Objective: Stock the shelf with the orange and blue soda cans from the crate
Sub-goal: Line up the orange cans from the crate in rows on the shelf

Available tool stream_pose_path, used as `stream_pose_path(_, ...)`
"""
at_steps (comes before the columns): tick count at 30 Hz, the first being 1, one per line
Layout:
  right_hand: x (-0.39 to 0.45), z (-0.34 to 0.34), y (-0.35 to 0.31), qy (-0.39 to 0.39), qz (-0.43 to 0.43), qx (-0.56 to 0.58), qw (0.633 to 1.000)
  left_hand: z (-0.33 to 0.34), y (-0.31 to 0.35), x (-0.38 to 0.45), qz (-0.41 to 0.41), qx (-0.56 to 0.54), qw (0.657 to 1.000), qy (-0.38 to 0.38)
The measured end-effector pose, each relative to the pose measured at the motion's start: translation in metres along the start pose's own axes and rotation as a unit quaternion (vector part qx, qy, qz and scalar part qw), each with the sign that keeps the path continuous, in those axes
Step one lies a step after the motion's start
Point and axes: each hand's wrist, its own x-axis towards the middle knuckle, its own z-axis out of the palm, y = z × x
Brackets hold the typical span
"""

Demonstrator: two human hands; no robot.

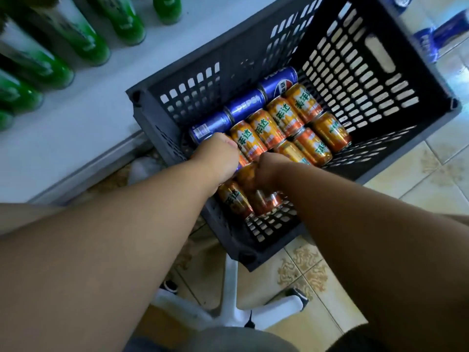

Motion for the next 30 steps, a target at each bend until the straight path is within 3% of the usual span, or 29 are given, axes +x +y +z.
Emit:
stream_pose_path(3, -0.035, -0.020, 0.011, 0.015, -0.001, 0.254, 0.967, -0.005, 0.015, -0.021, 0.002, -0.077, 0.997, -0.003)
stream_pose_path(6, -0.074, -0.031, 0.010, 0.016, -0.075, 0.507, 0.859, -0.010, 0.035, -0.053, -0.027, -0.173, 0.984, -0.022)
stream_pose_path(10, -0.130, -0.036, -0.012, 0.058, -0.158, 0.638, 0.751, -0.026, 0.065, -0.105, -0.012, -0.331, 0.943, -0.041)
stream_pose_path(12, -0.155, -0.038, -0.026, 0.118, -0.167, 0.652, 0.730, -0.036, 0.073, -0.125, 0.043, -0.317, 0.947, -0.007)
stream_pose_path(15, -0.185, -0.038, -0.053, 0.208, -0.186, 0.606, 0.745, -0.059, 0.082, -0.154, 0.128, -0.257, 0.954, 0.084)
stream_pose_path(18, -0.213, -0.034, -0.073, 0.252, -0.207, 0.586, 0.742, -0.081, 0.082, -0.185, 0.170, -0.235, 0.948, 0.133)
stream_pose_path(24, -0.274, -0.043, -0.111, 0.324, -0.329, 0.574, 0.676, -0.131, 0.099, -0.245, 0.342, -0.229, 0.889, 0.201)
stream_pose_path(26, -0.297, -0.054, -0.130, 0.325, -0.379, 0.571, 0.652, -0.156, 0.109, -0.255, 0.371, -0.270, 0.861, 0.218)
stream_pose_path(30, -0.317, -0.076, -0.172, 0.296, -0.469, 0.533, 0.638, -0.208, 0.134, -0.259, 0.386, -0.306, 0.827, 0.270)
